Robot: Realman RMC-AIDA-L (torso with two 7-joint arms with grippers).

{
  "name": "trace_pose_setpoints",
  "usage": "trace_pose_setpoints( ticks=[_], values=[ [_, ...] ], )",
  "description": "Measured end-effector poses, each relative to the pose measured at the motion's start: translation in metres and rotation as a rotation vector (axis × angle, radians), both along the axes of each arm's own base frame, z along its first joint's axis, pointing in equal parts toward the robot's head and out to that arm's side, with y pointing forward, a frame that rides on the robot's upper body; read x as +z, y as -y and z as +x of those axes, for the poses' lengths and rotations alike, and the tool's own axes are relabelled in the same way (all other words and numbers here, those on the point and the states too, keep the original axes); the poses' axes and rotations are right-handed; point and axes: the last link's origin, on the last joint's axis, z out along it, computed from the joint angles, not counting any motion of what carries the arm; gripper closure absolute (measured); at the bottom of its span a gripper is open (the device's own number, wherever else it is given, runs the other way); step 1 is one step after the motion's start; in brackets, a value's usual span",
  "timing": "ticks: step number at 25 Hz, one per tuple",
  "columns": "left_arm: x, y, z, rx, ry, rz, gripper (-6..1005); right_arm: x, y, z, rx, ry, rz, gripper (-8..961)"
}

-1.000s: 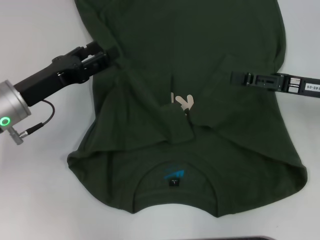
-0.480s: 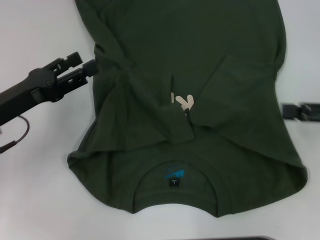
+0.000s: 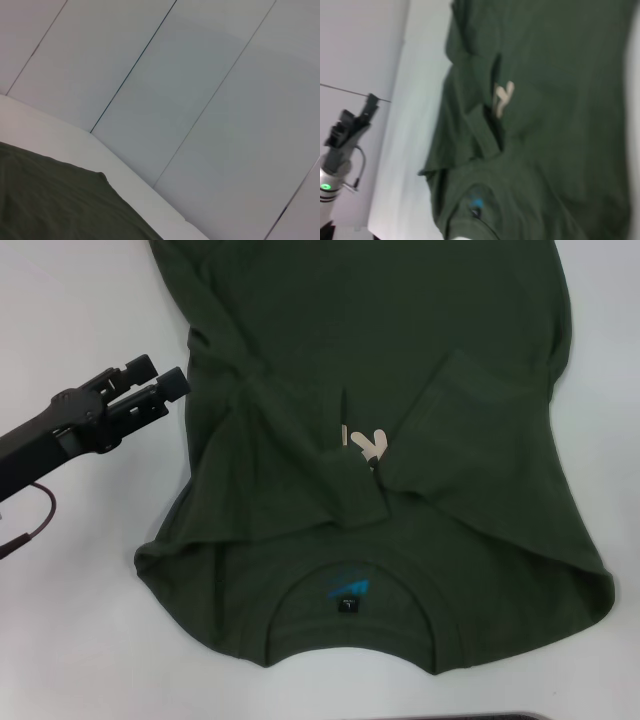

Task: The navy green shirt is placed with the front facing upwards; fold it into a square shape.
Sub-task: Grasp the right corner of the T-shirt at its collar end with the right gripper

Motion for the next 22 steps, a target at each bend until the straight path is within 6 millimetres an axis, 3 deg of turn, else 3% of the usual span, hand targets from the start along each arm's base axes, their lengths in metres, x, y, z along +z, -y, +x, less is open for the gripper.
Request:
trace_pose_setpoints(
  ticks=[7,22],
  values=[
    [-0.001,-0.001,0.001,0.002,0.003,0.002,175,-0.002,0.010,0.009,-0.053,0.025,-0.013,226],
    [-0.001,-0.001,0.000,0.002,-0.003,0.010,176,-0.025,-0.006,0.009,-0.078,0.074,-0.035,228]
  ],
)
